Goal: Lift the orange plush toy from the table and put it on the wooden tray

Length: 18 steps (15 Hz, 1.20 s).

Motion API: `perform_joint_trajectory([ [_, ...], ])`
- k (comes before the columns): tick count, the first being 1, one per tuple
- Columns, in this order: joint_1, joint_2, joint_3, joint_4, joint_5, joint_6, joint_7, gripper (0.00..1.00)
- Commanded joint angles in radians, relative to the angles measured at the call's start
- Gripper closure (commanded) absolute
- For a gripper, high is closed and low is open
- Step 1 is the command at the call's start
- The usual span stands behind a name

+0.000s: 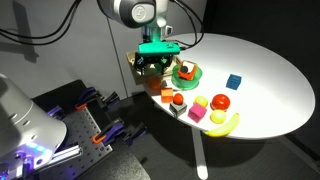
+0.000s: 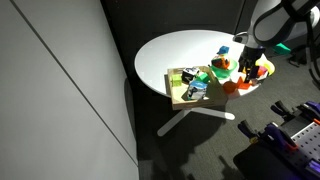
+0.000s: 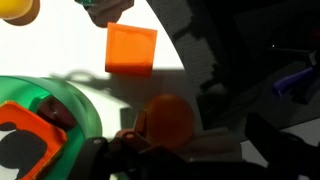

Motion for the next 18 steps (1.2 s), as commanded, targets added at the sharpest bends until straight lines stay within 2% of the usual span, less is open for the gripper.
perform_joint_trajectory([
  [1,-0.017,0.034,0.024,0.018,0.031,0.057,-0.058,0.00],
  [13,-0.031,0.154,0.040,0.035,-0.045,0.210,-0.033,0.00],
  [18,-0.036,0.191,0.052,0.050,-0.079,0.240,-0.023,0.00],
])
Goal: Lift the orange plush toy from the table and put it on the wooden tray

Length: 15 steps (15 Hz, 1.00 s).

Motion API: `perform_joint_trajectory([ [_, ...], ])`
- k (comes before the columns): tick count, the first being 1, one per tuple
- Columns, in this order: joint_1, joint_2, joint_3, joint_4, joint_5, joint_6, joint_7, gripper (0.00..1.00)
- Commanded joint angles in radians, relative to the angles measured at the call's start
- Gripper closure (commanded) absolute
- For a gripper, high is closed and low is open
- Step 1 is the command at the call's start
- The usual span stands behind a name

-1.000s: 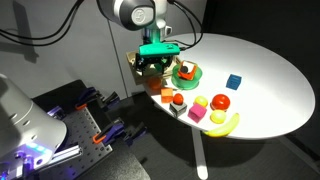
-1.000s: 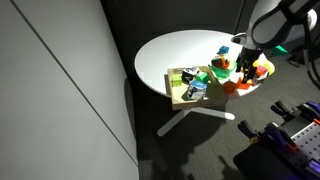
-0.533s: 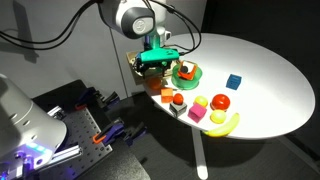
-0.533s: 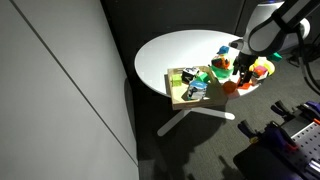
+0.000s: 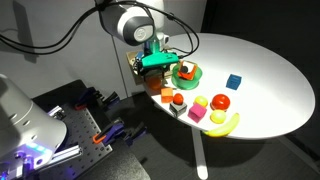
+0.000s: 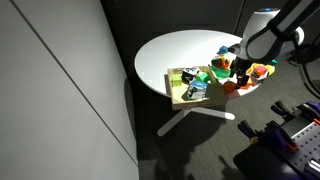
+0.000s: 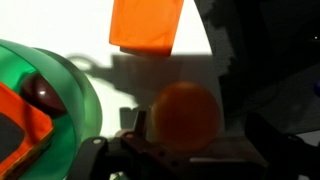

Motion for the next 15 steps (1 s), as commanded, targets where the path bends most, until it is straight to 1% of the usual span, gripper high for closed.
perform_joint_trajectory([
  [1,-0.027,0.030,0.021,0.026,-0.041,0.021,-0.006,0.00],
  [8,-0.020,0.065,0.018,0.056,-0.087,0.028,0.003,0.00],
  [15,-0.023,0.099,0.024,0.081,-0.095,0.022,0.002,0.00],
])
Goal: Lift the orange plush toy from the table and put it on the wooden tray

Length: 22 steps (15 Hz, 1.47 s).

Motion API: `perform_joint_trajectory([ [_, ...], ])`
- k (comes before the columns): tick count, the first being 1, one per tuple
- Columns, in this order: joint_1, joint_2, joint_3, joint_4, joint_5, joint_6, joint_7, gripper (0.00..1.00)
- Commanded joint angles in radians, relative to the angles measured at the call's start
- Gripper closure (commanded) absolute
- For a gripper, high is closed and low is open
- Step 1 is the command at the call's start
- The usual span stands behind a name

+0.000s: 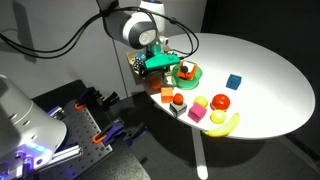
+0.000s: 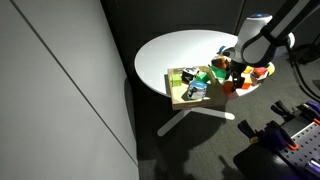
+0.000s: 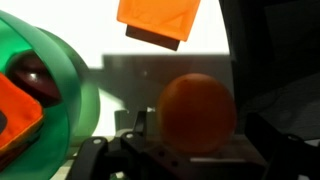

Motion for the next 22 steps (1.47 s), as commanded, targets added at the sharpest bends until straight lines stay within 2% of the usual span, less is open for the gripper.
perform_joint_trajectory([
  [1,-0.022,0.026,0.014,0.024,-0.032,0.011,0.003,0.00],
  [3,-0.017,0.035,0.009,0.031,-0.036,0.011,0.009,0.00],
  [4,-0.015,0.039,0.007,0.035,-0.038,0.010,0.011,0.25],
  [5,-0.014,0.042,0.005,0.038,-0.040,0.010,0.013,0.28],
  [7,-0.011,0.048,0.003,0.045,-0.044,0.008,0.017,0.44],
  [13,-0.009,0.007,0.001,0.025,-0.034,-0.014,0.047,0.46],
  [22,0.005,-0.096,0.017,0.013,-0.012,-0.120,0.132,0.46],
])
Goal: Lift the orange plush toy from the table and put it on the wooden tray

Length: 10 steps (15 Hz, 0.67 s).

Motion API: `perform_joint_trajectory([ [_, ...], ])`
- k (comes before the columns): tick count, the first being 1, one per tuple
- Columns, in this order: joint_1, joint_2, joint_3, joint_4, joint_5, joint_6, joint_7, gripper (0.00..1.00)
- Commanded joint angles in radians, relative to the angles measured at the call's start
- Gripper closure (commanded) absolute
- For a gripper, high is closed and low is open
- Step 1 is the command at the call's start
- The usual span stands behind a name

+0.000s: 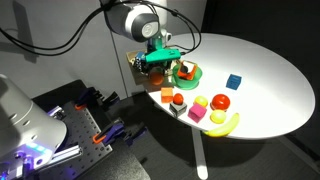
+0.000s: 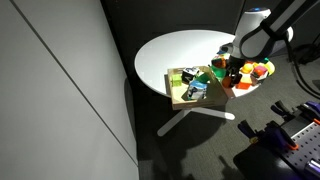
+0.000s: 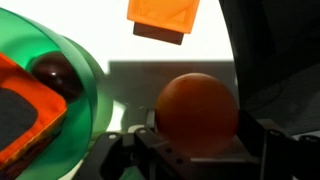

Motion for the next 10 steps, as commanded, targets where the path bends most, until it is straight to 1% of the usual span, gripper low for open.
perform_joint_trajectory([
  [1,0.009,-0.072,0.011,-0.017,-0.002,-0.063,0.055,0.46],
  [5,0.053,-0.093,0.001,0.007,-0.010,-0.135,0.141,0.46],
  [10,0.108,-0.073,0.002,0.065,-0.022,-0.211,0.257,0.46],
])
